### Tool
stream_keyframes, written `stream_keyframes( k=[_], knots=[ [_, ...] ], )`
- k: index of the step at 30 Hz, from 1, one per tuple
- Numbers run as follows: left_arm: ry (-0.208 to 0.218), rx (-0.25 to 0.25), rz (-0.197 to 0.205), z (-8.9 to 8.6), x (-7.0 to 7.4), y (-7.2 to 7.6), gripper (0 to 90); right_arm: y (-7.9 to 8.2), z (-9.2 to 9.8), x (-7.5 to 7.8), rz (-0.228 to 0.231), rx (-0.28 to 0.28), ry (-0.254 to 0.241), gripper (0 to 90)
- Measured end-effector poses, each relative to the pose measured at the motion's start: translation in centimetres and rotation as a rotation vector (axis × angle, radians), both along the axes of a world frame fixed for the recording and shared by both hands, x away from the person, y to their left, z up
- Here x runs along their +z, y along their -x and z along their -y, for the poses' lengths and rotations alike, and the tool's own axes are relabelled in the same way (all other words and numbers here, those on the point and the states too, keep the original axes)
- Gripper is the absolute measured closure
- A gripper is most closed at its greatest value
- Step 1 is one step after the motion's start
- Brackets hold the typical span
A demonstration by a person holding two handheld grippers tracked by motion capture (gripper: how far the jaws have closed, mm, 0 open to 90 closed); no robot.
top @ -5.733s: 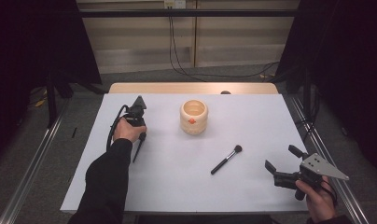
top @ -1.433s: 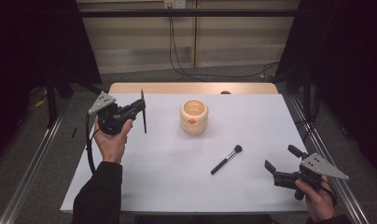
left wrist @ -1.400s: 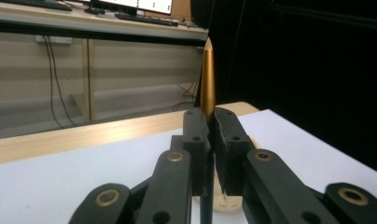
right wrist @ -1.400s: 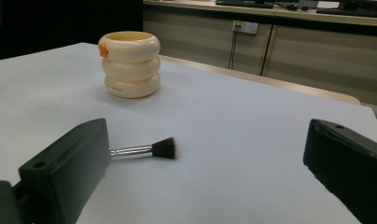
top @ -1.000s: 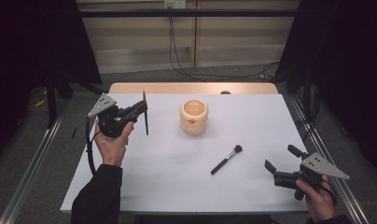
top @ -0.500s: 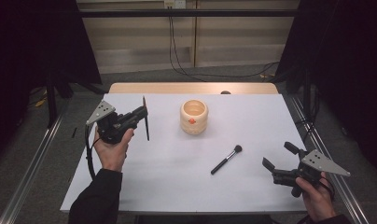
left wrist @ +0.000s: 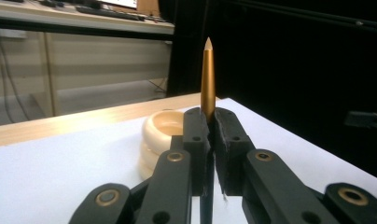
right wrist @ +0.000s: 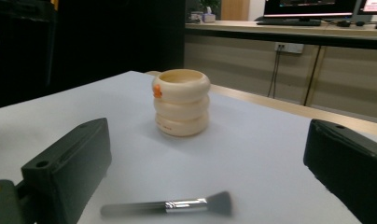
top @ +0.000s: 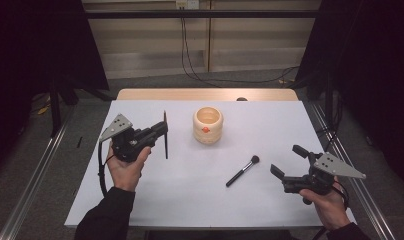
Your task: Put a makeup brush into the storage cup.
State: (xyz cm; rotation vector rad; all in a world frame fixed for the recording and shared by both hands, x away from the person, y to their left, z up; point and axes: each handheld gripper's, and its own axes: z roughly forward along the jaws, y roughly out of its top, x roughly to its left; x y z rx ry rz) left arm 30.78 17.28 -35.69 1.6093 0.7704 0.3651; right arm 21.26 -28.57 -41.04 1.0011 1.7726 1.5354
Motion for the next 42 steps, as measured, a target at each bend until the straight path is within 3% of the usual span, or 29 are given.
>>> stream_keyframes(
  k=[1,4,5,14,21,26,27,28,29,33,36,42],
  knots=[
    [0.02,-0.013,0.0,0.3,0.0,0.1,84.0,-0.1,-0.3,0.2,-0.002,0.018,-0.004,0.6],
    [0.004,-0.043,0.006,1.0,0.1,0.4,84.0,-0.6,-1.1,0.7,-0.001,0.054,-0.002,5.3],
    [0.021,-0.044,0.001,1.3,0.1,0.5,84.0,-0.7,-1.3,0.8,-0.004,0.062,-0.001,5.6],
    [0.01,-0.116,0.019,3.2,0.3,1.4,84.0,-2.2,-3.1,1.7,-0.026,0.146,-0.039,11.7],
    [0.009,-0.137,0.007,4.6,0.3,2.2,84.0,-2.8,-4.4,2.5,-0.026,0.223,-0.067,20.0],
    [0.009,-0.16,0.011,5.6,0.3,2.7,84.0,-3.2,-5.5,3.3,-0.021,0.306,-0.07,27.8],
    [0.015,-0.184,0.016,5.7,0.3,2.8,84.0,-3.3,-5.7,3.5,-0.017,0.322,-0.069,28.2],
    [-0.008,-0.183,0.025,5.9,0.4,2.9,84.0,-3.4,-6.0,3.7,-0.013,0.349,-0.077,28.8],
    [0.011,-0.191,0.02,6.2,0.4,3.0,84.0,-3.5,-6.3,3.9,-0.008,0.366,-0.08,29.5],
    [0.006,-0.204,0.025,7.0,0.5,3.5,84.0,-3.9,-7.3,4.5,-0.001,0.426,-0.087,31.0],
    [0.003,-0.225,0.022,7.3,0.5,3.7,84.0,-4.3,-7.9,4.8,-0.006,0.439,-0.089,31.4],
    [0.008,-0.22,0.024,7.6,0.4,4.0,84.0,-5.0,-8.6,5.3,-0.013,0.466,-0.109,35.9]
  ],
)
